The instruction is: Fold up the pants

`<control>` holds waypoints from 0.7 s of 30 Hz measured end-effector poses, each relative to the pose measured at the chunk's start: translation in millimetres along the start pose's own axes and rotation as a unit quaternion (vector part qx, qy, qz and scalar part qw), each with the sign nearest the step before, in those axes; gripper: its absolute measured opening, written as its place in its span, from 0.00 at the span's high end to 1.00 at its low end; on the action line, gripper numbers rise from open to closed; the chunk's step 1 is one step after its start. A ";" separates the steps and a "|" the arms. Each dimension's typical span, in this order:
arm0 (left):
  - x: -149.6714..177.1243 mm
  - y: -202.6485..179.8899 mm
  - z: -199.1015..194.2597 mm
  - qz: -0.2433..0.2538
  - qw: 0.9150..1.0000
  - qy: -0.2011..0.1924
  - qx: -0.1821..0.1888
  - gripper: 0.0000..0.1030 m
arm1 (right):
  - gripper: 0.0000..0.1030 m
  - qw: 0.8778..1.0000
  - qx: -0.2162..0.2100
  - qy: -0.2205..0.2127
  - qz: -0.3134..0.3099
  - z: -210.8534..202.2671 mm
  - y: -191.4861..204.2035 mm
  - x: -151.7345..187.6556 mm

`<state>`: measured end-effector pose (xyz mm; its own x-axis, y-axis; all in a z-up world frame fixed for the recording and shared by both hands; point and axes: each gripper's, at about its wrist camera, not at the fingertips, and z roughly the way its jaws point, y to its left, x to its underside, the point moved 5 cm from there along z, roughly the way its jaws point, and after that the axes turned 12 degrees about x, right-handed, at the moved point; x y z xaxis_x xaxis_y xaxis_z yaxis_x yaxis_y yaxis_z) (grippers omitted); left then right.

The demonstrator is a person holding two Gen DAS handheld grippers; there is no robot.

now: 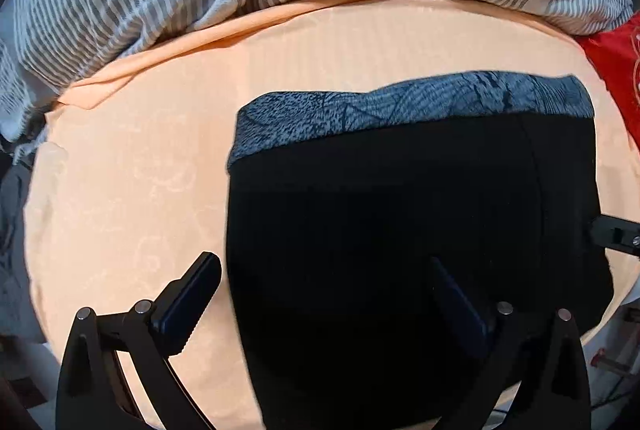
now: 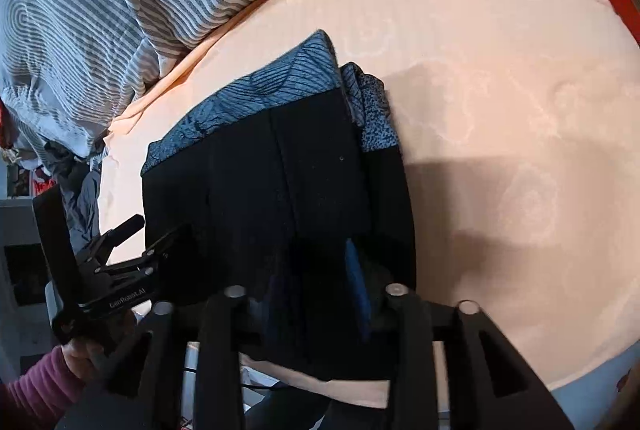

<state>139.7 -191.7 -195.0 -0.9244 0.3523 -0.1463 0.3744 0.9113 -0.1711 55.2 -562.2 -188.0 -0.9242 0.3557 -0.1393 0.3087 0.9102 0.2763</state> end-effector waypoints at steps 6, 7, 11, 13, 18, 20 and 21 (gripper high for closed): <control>20.4 0.3 -25.0 -0.011 1.000 0.010 0.003 0.00 | 0.27 1.000 0.017 -0.015 -0.004 -20.3 12.6 18.0; 23.4 0.2 -28.5 -0.013 1.000 0.010 0.002 0.00 | 0.20 1.000 0.023 -0.015 -0.005 -23.1 14.2 21.9; 36.5 -2.9 -43.7 -0.016 1.000 0.011 -0.010 0.00 | 0.19 0.998 0.055 -0.022 -0.015 -33.1 16.9 34.5; 44.3 -6.6 -49.2 -0.011 1.000 0.014 -0.019 0.00 | 0.10 0.996 0.081 -0.029 -0.022 -37.8 16.5 40.6; 60.2 -15.7 -56.8 -0.002 1.000 0.022 -0.019 0.00 | 0.00 0.988 0.138 -0.056 -0.039 -45.7 15.8 52.5; 64.0 -18.3 -59.5 0.000 1.000 0.024 -0.017 0.00 | 0.00 0.986 0.149 -0.057 -0.042 -46.5 17.2 57.8; 66.6 -19.9 -61.7 0.001 1.000 0.025 -0.017 0.00 | 0.00 0.986 0.152 -0.057 -0.043 -46.9 18.0 59.7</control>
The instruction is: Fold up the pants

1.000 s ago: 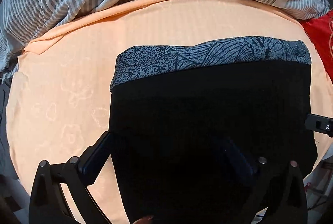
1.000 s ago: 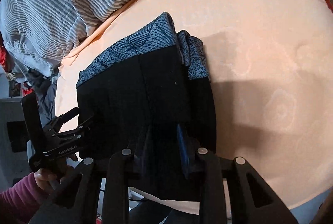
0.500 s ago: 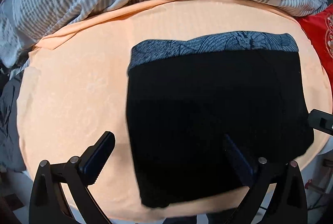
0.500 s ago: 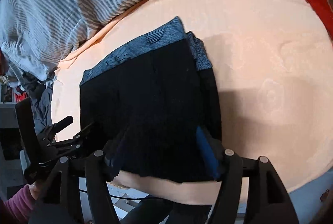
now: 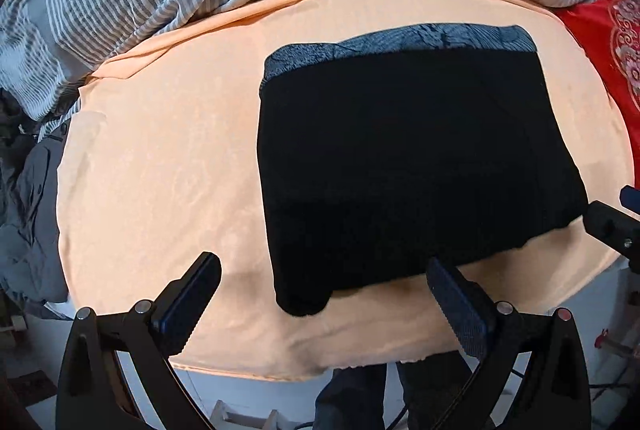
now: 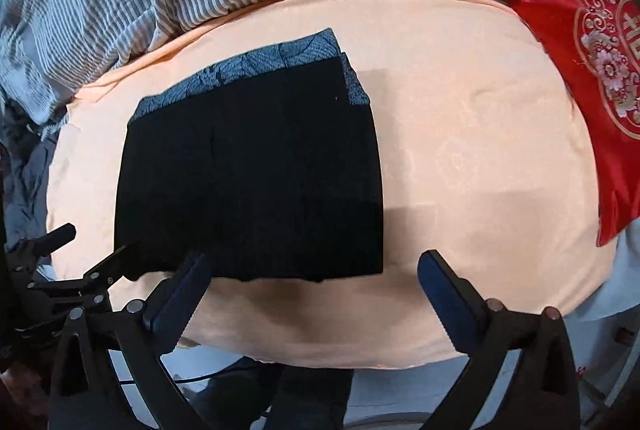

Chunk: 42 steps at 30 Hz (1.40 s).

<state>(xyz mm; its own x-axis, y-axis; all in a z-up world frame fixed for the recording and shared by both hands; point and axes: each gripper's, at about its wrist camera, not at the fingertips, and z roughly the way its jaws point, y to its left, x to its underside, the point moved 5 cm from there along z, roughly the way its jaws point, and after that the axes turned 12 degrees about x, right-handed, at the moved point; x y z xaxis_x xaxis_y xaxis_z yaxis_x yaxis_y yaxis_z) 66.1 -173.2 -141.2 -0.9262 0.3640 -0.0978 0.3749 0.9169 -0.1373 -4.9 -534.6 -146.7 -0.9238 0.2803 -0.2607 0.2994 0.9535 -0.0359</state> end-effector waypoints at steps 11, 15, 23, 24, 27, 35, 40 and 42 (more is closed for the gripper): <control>10.8 -1.2 -9.2 0.009 1.000 -0.004 0.002 0.00 | 0.00 1.000 0.011 -0.008 0.014 -9.2 11.5 14.4; 12.8 1.7 -9.8 0.005 1.000 -0.006 0.005 0.00 | 0.00 1.000 0.013 -0.009 0.011 -10.9 17.6 16.6; 17.7 6.2 -11.7 0.001 1.000 -0.008 0.010 0.00 | 0.00 1.000 0.017 -0.010 0.006 -13.4 27.5 22.5; 18.5 6.5 -12.1 0.000 1.000 -0.008 0.011 0.00 | 0.00 1.000 0.017 -0.009 0.005 -13.5 28.3 22.9; 19.8 7.1 -13.0 0.000 1.000 -0.009 0.012 0.00 | 0.00 1.000 0.017 -0.010 0.003 -14.5 31.4 23.9; 21.3 8.4 -16.2 -0.005 1.000 -0.015 0.011 0.00 | 0.00 1.000 0.018 -0.012 -0.001 -15.9 34.8 25.2; 21.6 7.7 -16.4 -0.002 1.000 -0.015 0.011 0.00 | 0.00 1.000 0.019 -0.012 0.001 -16.4 34.8 24.9; 21.3 7.3 -16.8 -0.002 1.000 -0.017 0.010 0.00 | 0.00 1.000 0.020 -0.011 0.001 -16.5 34.4 24.4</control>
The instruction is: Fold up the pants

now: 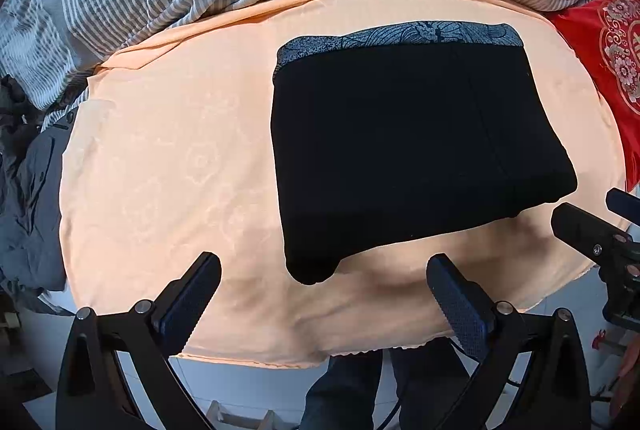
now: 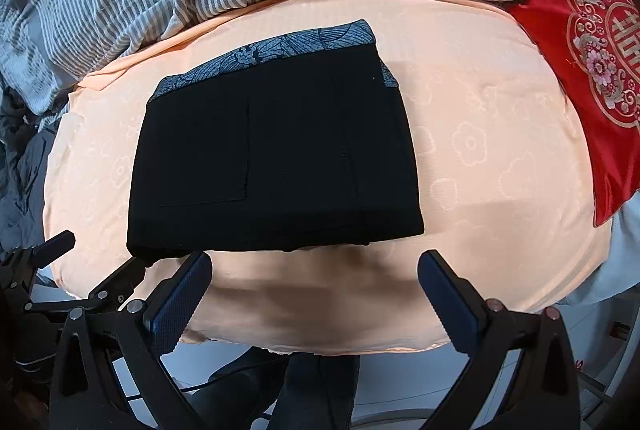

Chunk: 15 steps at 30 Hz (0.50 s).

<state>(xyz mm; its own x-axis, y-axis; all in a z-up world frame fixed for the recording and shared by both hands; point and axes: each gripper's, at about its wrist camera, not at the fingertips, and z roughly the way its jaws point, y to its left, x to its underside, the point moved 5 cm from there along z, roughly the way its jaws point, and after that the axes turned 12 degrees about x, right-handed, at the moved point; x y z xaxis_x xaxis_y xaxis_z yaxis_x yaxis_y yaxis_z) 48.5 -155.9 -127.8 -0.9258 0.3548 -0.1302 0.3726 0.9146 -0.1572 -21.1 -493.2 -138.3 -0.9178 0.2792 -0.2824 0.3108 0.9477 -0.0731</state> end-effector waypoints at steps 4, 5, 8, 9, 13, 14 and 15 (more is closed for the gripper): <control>0.1 0.6 0.0 -0.001 1.000 -0.001 0.001 0.00 | 0.00 1.000 0.002 0.000 -0.003 0.3 0.0 -0.6; 0.1 0.8 0.4 -0.002 1.000 -0.001 0.002 0.00 | 0.00 1.000 0.002 0.000 -0.004 0.7 0.2 -0.9; -0.2 1.9 1.8 -0.008 1.000 0.002 0.005 0.00 | 0.00 1.000 0.001 0.000 -0.003 0.7 0.6 -0.8; -0.4 2.4 2.1 -0.010 1.000 0.002 0.007 0.00 | 0.00 1.000 0.001 0.000 -0.004 0.7 0.8 -0.8; -2.0 4.1 2.8 -0.013 1.000 0.001 0.006 0.00 | 0.00 1.000 0.004 0.001 -0.009 1.8 3.1 -1.5; -2.3 4.6 3.1 -0.015 1.000 0.002 0.008 0.00 | 0.00 1.000 0.004 0.001 -0.010 1.8 3.9 -1.8; -2.3 5.2 3.5 -0.017 1.000 0.002 0.008 0.00 | 0.00 1.000 0.004 0.001 -0.011 2.0 4.6 -1.9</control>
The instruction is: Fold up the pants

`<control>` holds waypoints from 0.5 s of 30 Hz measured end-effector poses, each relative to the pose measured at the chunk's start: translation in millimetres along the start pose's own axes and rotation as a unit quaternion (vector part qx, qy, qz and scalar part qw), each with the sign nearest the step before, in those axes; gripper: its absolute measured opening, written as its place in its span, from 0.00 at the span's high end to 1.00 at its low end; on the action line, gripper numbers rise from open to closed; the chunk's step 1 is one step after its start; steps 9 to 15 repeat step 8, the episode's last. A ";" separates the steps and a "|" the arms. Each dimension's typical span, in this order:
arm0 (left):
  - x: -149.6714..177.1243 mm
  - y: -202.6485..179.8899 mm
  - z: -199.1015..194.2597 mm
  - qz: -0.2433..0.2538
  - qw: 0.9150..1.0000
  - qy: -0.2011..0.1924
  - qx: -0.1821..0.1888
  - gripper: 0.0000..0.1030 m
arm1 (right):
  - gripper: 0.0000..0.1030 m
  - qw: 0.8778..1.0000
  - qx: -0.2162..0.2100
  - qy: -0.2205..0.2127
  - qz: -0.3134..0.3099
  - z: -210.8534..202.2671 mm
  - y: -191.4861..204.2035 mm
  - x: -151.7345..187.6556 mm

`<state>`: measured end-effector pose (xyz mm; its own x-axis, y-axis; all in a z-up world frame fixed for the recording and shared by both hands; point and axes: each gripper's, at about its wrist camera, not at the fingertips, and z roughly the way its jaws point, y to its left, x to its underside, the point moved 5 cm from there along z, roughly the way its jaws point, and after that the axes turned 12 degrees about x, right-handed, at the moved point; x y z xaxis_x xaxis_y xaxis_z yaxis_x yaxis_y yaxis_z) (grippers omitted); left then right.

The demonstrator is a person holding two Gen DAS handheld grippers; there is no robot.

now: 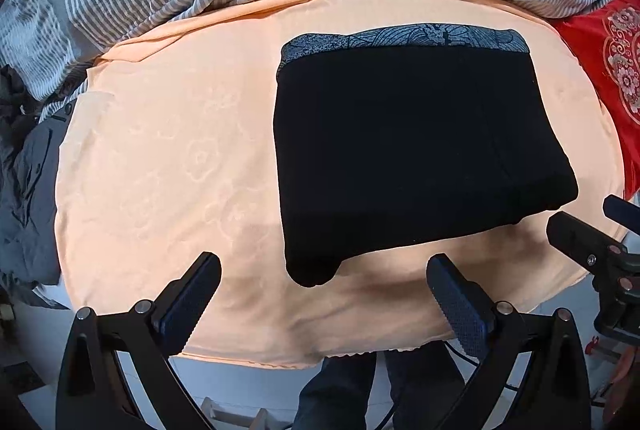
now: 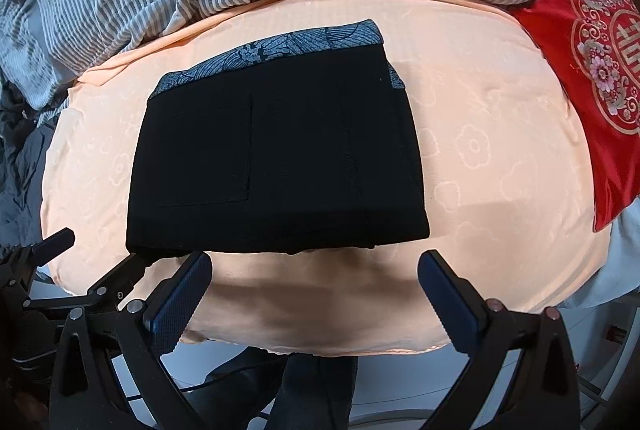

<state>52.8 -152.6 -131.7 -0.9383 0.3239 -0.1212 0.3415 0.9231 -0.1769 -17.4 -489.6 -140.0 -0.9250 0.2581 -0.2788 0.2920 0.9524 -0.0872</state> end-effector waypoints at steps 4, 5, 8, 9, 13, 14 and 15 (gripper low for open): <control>-1.0 2.8 -0.9 0.000 1.000 -0.010 -0.013 0.00 | 0.00 1.000 0.001 0.001 -0.004 1.4 2.6 -0.4; -1.2 3.4 -0.8 0.001 1.000 -0.011 -0.013 0.00 | 0.00 1.000 0.001 0.002 -0.005 1.9 2.9 -0.7; -1.2 3.5 0.5 0.002 1.000 -0.008 -0.012 0.00 | 0.00 1.000 0.000 0.004 -0.007 3.3 3.6 -2.3; -1.2 3.5 0.5 0.002 1.000 -0.008 -0.012 0.00 | 0.00 1.000 0.000 0.004 -0.007 3.3 3.6 -2.3; -1.2 3.5 0.5 0.002 1.000 -0.008 -0.012 0.00 | 0.00 1.000 0.000 0.004 -0.007 3.3 3.6 -2.3; -1.2 3.5 0.5 0.002 1.000 -0.008 -0.012 0.00 | 0.00 1.000 0.000 0.004 -0.007 3.3 3.6 -2.3; -1.2 3.5 0.5 0.002 1.000 -0.008 -0.012 0.00 | 0.00 1.000 0.000 0.004 -0.007 3.3 3.6 -2.3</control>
